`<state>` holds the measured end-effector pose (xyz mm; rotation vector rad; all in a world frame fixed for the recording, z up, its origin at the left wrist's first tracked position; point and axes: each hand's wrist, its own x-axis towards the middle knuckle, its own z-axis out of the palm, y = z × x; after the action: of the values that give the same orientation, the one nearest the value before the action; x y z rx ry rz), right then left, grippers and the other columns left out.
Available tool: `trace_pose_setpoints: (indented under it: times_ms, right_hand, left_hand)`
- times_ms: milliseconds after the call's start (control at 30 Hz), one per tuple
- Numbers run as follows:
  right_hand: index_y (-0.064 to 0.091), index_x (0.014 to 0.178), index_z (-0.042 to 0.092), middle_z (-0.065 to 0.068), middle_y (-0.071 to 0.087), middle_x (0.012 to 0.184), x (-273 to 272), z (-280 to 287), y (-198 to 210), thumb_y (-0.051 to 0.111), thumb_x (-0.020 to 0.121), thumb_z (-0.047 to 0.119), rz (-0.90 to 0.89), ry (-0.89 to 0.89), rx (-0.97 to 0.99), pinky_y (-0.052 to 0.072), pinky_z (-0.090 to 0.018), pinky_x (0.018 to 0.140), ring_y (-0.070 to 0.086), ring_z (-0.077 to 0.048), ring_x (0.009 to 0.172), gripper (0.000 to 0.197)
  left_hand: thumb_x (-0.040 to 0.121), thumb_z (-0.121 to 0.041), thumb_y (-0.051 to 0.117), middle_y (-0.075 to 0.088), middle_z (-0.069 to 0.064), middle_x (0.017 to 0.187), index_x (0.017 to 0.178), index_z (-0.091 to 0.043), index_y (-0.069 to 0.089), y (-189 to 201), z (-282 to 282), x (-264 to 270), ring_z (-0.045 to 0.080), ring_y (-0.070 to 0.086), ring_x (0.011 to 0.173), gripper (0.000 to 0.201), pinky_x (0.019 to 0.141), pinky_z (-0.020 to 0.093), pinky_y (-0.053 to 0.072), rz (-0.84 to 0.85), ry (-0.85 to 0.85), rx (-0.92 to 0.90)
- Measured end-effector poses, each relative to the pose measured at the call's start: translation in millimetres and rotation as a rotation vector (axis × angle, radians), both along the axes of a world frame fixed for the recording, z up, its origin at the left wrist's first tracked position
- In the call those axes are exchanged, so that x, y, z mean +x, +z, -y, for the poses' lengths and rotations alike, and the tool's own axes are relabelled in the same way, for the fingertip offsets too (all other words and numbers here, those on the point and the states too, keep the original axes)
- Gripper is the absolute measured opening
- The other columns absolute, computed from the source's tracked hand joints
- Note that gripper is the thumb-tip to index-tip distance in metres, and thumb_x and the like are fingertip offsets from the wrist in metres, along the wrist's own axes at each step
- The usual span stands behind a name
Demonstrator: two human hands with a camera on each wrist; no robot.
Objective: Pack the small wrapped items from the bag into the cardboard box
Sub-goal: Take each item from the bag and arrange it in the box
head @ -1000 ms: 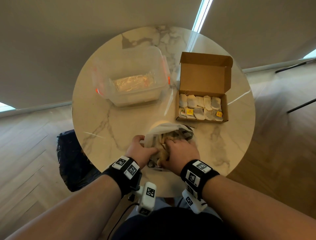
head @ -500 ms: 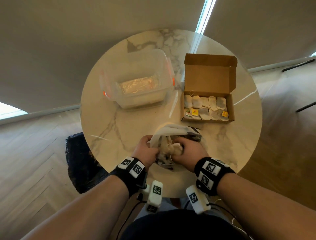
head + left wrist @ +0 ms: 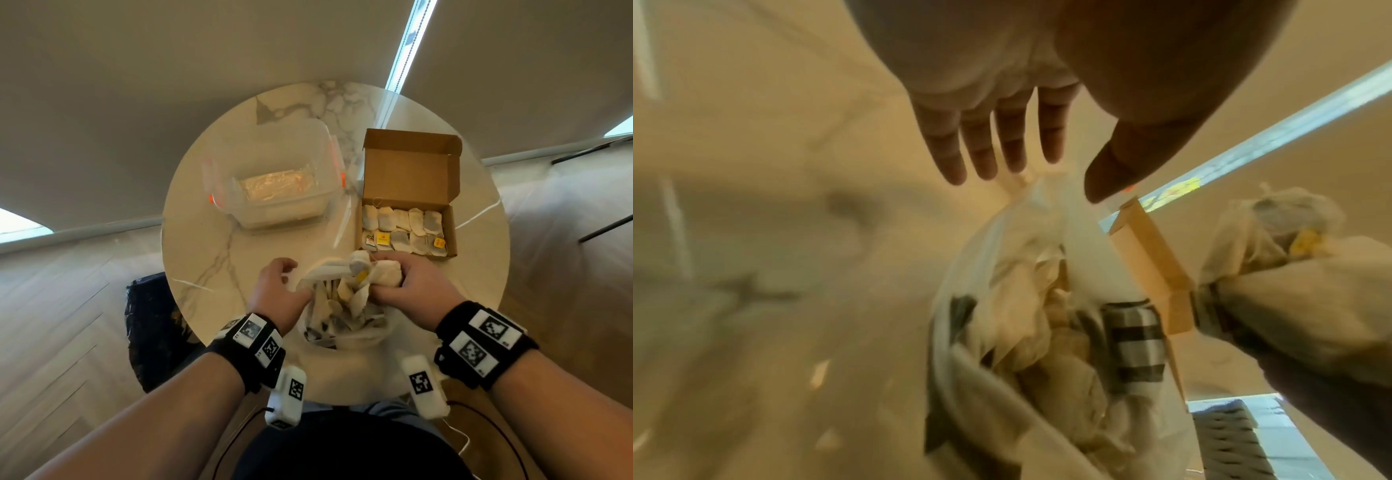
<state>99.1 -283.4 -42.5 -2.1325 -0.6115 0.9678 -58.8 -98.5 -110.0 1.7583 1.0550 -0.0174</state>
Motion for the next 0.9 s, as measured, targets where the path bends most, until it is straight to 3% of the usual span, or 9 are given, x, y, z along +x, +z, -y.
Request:
trace_pose_setpoints:
  times_ms: [67,167,333,400,500,567,700,800,900]
  right_hand:
    - [0.075,0.116,0.029,0.004,0.079,0.102,7.6,-0.3,11.2,0.087,0.078,0.027,-0.102,-0.053,0.066,0.063,-0.043,0.09,0.075,-0.016,0.097,0.039]
    - [0.073,0.116,0.017,-0.008,0.079,0.106,17.4,-1.3,32.6,0.079,0.087,0.003,-0.305,-0.104,0.179,0.063,-0.046,0.09,0.075,-0.03,0.105,0.033]
    - [0.063,0.133,0.005,-0.019,0.073,0.122,30.3,-5.1,64.1,0.073,0.084,0.008,-0.6,-0.167,0.363,0.064,-0.044,0.087,0.073,-0.034,0.109,0.05]
    - [0.061,0.135,0.006,-0.015,0.075,0.118,33.4,-8.1,72.4,0.071,0.088,0.005,-0.572,-0.158,0.393,0.065,-0.04,0.081,0.074,-0.03,0.104,0.047]
    - [0.059,0.132,0.015,-0.005,0.077,0.109,40.2,-11.6,74.7,0.079,0.087,0.005,-0.402,-0.151,0.361,0.065,-0.037,0.079,0.076,-0.024,0.1,0.05]
    - [0.061,0.126,0.021,0.0,0.078,0.106,48.1,-11.9,69.8,0.087,0.083,0.017,-0.187,-0.073,0.287,0.064,-0.034,0.081,0.076,-0.018,0.098,0.05]
    - [0.064,0.117,0.034,0.014,0.075,0.1,65.7,-3.2,59.0,0.088,0.079,0.039,0.104,0.074,0.132,0.061,-0.033,0.084,0.07,0.001,0.089,0.045]
    - [0.063,0.123,0.038,0.02,0.073,0.11,79.6,6.6,46.7,0.089,0.076,0.044,0.09,0.118,0.126,0.059,-0.032,0.092,0.068,0.005,0.098,0.054]
    - [0.064,0.12,0.035,0.013,0.073,0.117,93.8,17.1,36.8,0.089,0.079,0.041,-0.061,-0.006,0.221,0.062,-0.037,0.09,0.073,-0.002,0.098,0.048]
  left_hand:
    - [0.085,-0.028,0.076,0.053,-0.01,0.131,0.128,-0.029,0.057,17.7,-2.6,5.1,0.008,0.053,0.12,0.047,0.1,0.033,0.049,0.092,-0.012,0.115]
    - [0.09,-0.033,0.072,0.061,-0.013,0.126,0.123,-0.033,0.06,50.3,-4.3,19.7,0.004,0.058,0.12,0.035,0.106,0.035,0.05,0.268,0.009,0.084]
    - [0.087,-0.056,0.065,0.071,0.001,0.133,0.136,-0.029,0.06,86.2,8.1,49.3,0.025,0.067,0.124,0.056,0.109,0.058,0.05,0.45,0.002,-0.651]
    - [0.092,-0.05,0.062,0.064,0.011,0.143,0.148,-0.023,0.054,92.9,19.7,56.5,0.035,0.063,0.129,0.063,0.111,0.066,0.045,0.501,-0.031,-0.938]
    - [0.089,-0.032,0.075,0.059,0.024,0.14,0.152,-0.013,0.048,97.7,36.0,67.7,0.044,0.06,0.123,0.071,0.111,0.073,0.035,0.55,-0.091,-1.089]
    - [0.092,-0.016,0.072,0.061,0.026,0.138,0.15,-0.013,0.049,98.0,43.1,77.4,0.042,0.063,0.118,0.063,0.109,0.071,0.039,0.553,-0.061,-1.033]
    - [0.103,-0.001,0.055,0.071,0.02,0.129,0.137,-0.013,0.06,91.8,56.9,93.8,0.033,0.072,0.105,0.036,0.09,0.047,0.061,0.533,0.129,-0.94]
    - [0.104,-0.002,0.052,0.071,0.025,0.126,0.136,-0.004,0.059,84.7,66.4,106.0,0.032,0.074,0.097,0.032,0.081,0.042,0.063,0.514,0.282,-0.911]
    - [0.099,0.0,0.057,0.072,0.027,0.122,0.138,0.002,0.056,82.4,76.0,118.3,0.035,0.076,0.098,0.039,0.073,0.04,0.066,0.534,0.42,-0.932]
